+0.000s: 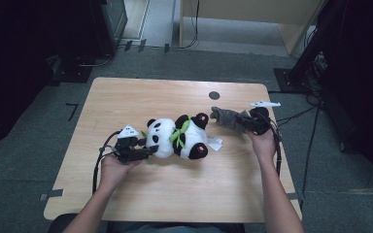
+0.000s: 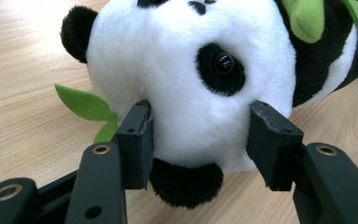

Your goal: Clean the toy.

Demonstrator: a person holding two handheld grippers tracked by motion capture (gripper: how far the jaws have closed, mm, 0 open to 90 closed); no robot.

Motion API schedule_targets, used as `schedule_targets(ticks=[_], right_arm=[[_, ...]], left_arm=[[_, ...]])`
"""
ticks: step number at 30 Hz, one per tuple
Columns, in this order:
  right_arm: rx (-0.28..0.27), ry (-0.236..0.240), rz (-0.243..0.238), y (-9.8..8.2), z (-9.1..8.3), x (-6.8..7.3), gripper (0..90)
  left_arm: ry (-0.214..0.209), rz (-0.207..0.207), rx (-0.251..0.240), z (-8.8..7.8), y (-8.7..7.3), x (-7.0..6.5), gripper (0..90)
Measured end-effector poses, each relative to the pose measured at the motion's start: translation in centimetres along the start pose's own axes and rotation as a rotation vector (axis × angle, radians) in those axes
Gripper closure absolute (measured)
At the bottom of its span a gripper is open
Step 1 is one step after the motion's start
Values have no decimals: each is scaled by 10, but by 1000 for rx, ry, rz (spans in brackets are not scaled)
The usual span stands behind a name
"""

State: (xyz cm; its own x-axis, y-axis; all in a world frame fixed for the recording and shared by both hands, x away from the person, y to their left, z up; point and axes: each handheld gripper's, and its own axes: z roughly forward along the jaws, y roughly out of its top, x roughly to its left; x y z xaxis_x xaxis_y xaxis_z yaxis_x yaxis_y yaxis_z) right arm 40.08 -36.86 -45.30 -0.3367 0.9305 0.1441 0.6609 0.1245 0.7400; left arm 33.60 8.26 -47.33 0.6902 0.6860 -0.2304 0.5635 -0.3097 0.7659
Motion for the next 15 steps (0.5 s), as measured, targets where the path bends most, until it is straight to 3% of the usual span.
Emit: schedule_targets(ticks=[6, 10, 15], right_arm=[[30, -5, 30, -12, 21, -8, 806], [14, -5, 47, -16, 24, -13, 769], [-4, 11, 17, -20, 22, -15, 654]], left_arm=[[2, 1, -2, 0, 0, 0, 456], [4, 2, -3, 0, 0, 0, 451], [7, 5, -4, 0, 0, 0, 445]])
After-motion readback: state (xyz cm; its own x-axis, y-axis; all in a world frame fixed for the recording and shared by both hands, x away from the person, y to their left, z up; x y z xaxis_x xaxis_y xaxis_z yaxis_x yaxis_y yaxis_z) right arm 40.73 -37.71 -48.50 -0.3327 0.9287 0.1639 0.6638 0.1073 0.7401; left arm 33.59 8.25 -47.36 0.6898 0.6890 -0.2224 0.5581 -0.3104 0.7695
